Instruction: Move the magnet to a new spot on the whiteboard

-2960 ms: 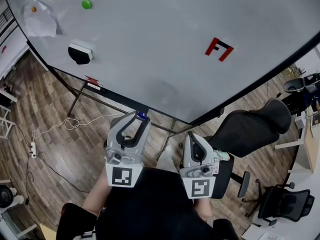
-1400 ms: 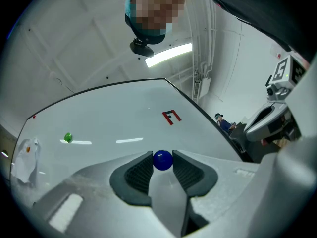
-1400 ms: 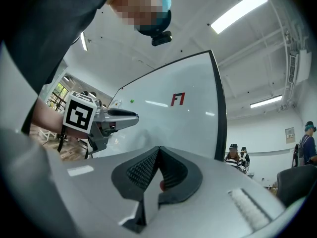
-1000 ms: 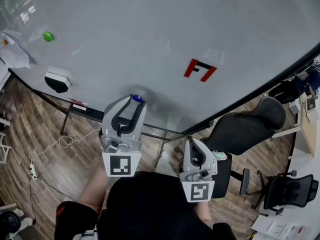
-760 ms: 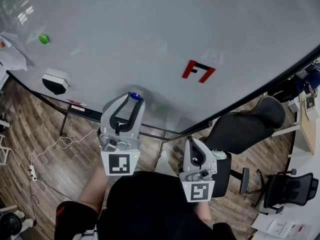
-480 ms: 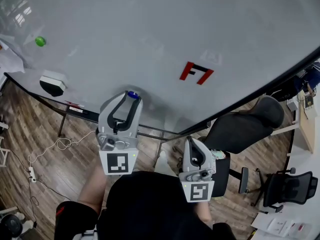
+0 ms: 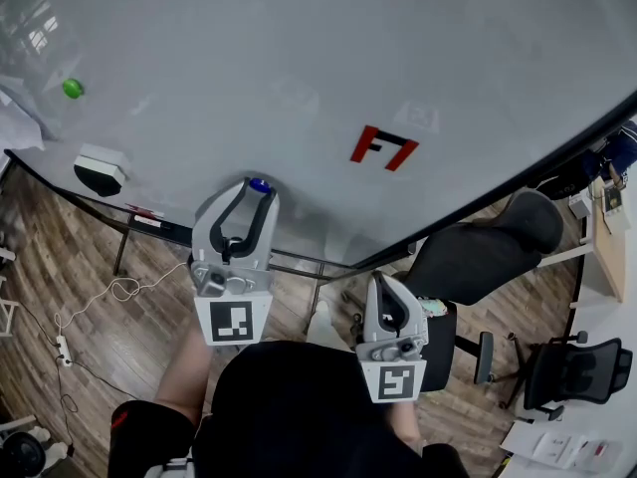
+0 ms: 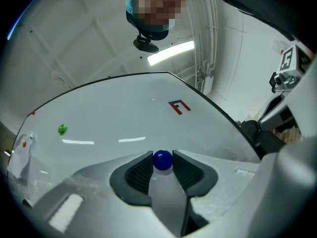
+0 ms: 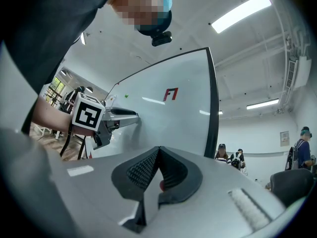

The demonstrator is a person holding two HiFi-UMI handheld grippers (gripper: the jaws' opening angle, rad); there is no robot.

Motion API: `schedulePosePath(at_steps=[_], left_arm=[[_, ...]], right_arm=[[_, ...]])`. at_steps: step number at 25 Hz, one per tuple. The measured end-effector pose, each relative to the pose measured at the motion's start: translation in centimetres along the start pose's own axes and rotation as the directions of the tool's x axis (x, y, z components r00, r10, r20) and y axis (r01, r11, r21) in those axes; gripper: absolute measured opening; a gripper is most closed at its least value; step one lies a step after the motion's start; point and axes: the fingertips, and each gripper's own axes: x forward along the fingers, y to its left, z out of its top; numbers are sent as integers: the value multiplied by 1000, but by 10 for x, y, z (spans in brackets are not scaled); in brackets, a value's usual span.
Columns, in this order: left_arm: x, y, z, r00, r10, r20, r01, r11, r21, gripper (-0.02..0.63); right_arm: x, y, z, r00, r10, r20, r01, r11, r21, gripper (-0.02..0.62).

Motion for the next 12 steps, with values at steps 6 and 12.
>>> schedulePosePath(at_steps=[6,12], left_arm=[[3,0,-5,1000,0,-12,0,1000,-2,129],[5,0,-7,1000,3,-19,-3,1000,-1,129]], right_arm=[[-3,-4,-3,1000,-10,-10,10,1000,1,-2],[-3,-7,-3,1000,-15,-7,15,1000,2,-2]])
